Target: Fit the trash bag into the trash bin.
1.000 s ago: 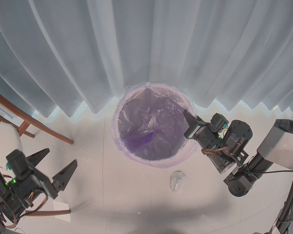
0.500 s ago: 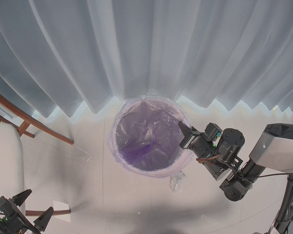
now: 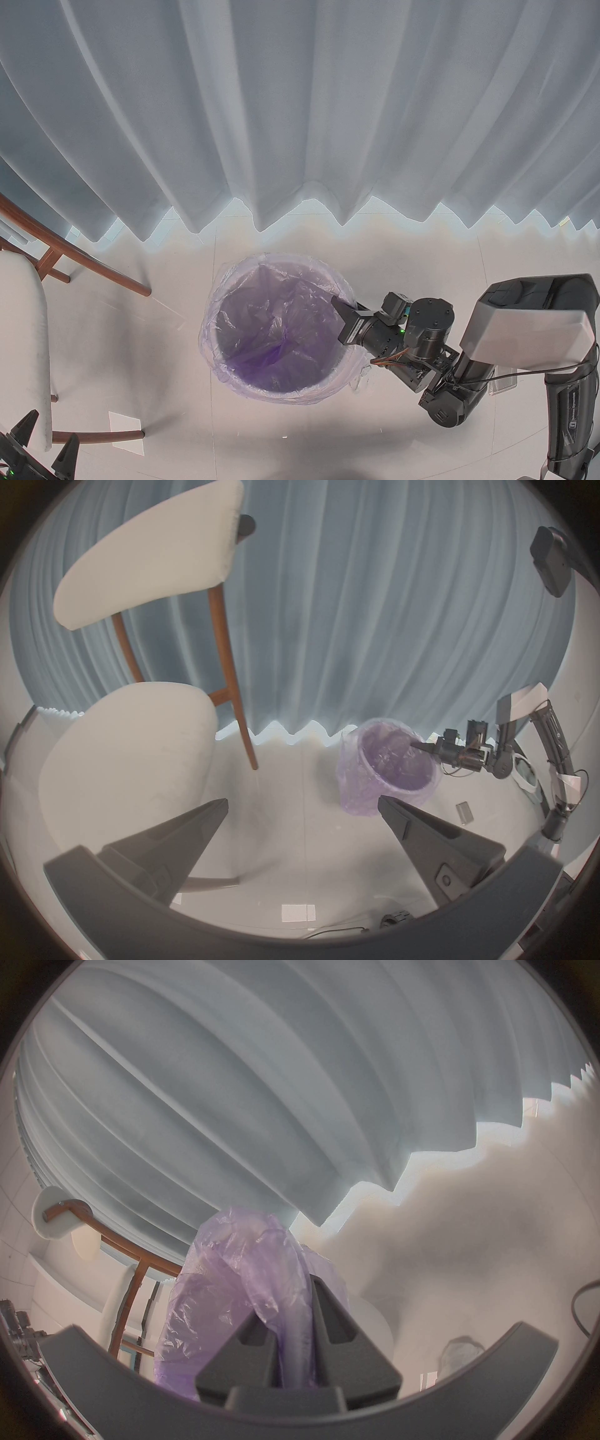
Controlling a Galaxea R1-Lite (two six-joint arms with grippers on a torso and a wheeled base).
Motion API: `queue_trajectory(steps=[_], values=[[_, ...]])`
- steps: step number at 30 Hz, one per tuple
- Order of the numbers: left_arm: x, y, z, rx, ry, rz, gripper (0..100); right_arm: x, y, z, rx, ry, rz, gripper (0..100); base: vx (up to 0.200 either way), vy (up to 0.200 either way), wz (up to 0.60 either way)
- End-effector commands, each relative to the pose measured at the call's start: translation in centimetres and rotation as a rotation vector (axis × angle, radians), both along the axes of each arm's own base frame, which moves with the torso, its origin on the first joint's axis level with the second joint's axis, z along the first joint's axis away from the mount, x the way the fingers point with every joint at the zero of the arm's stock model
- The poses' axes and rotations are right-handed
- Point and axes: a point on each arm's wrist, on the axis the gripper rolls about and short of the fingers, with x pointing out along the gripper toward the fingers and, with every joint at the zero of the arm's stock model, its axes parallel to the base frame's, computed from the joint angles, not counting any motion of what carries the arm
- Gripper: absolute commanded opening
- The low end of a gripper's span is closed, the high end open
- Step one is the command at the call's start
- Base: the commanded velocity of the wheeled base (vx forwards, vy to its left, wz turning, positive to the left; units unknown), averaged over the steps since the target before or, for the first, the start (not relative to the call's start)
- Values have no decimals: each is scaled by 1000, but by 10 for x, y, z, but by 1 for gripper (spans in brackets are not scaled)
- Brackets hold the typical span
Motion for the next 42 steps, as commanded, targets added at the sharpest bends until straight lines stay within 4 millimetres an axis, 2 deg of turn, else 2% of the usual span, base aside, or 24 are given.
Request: queue_trajectory(steps=[1, 7, 15, 21, 25, 28, 38, 39, 42], values=[[-5, 2, 3, -4, -33, 40, 100, 5, 4, -26, -15, 38, 13, 0, 0, 0, 0], [2, -2, 6, 71, 54, 92, 100, 6, 5, -34, -14, 63, 12, 0, 0, 0, 0], [4, -3, 3, 9, 28, 252, 100, 10, 11, -54, -39, 79, 17, 0, 0, 0, 0], [4, -7, 3, 111, 19, 365, 100, 14, 14, -60, -32, 79, 19, 0, 0, 0, 0], [-3, -10, -1, 76, -93, 209, 100, 21, 19, -71, -32, 71, 18, 0, 0, 0, 0], [1, -13, -8, 78, -106, 115, 100, 28, 21, -76, -24, 60, 11, 0, 0, 0, 0], [2, -13, -9, 79, -123, 104, 100, 40, 24, -79, -39, 9, 1, 0, 0, 0, 0], [2, -13, -9, 81, -123, 103, 100, 42, 23, -81, -46, 6, -3, 100, 0, 0, 0], [2, -13, -9, 81, -123, 103, 100, 42, 23, -82, -55, 3, -2, 100, 0, 0, 0]])
